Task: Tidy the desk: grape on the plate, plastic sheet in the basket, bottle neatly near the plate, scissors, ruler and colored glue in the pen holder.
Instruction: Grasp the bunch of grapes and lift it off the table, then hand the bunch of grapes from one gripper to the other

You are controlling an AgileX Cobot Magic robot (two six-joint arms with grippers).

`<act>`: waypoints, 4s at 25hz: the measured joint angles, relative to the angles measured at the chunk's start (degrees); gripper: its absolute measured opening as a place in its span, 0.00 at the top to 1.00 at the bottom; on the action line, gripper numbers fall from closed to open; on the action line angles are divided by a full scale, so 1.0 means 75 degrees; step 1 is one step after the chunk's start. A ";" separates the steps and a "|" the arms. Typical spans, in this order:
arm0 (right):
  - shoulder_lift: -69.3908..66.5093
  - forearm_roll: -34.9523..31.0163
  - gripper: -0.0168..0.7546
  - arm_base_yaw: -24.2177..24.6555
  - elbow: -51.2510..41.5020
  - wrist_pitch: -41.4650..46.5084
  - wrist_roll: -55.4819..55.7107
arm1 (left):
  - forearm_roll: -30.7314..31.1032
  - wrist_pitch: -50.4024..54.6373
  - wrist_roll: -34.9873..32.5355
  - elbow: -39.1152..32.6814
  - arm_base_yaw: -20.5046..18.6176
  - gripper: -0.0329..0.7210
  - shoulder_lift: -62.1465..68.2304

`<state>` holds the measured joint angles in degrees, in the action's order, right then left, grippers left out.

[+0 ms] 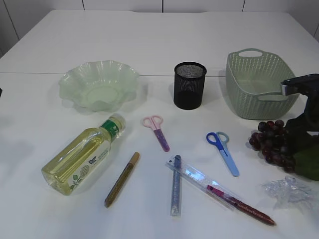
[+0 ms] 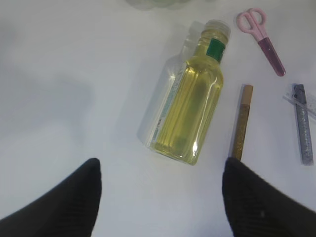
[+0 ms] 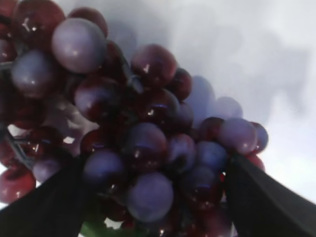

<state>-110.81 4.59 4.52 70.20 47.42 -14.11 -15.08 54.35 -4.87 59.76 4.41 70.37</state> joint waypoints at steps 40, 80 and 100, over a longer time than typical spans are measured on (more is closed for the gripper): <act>0.0001 -0.0013 0.87 0.0000 0.0092 0.0146 0.0106 | -0.0028 0.0040 -0.0016 0.0000 0.0000 0.22 0.0198; 0.4491 -0.0805 0.87 0.0000 0.0021 0.1606 0.0088 | -0.0028 0.0065 -0.0058 0.0000 0.0000 0.22 0.0198; 0.5213 -0.4868 0.87 -0.1539 -0.0003 0.1609 -0.1237 | -0.0780 0.0065 -0.0530 0.0000 0.0000 0.22 0.0198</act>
<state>-71.72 -31.92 -7.02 70.18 59.48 -23.39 -20.93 54.84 -8.84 59.76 4.41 71.85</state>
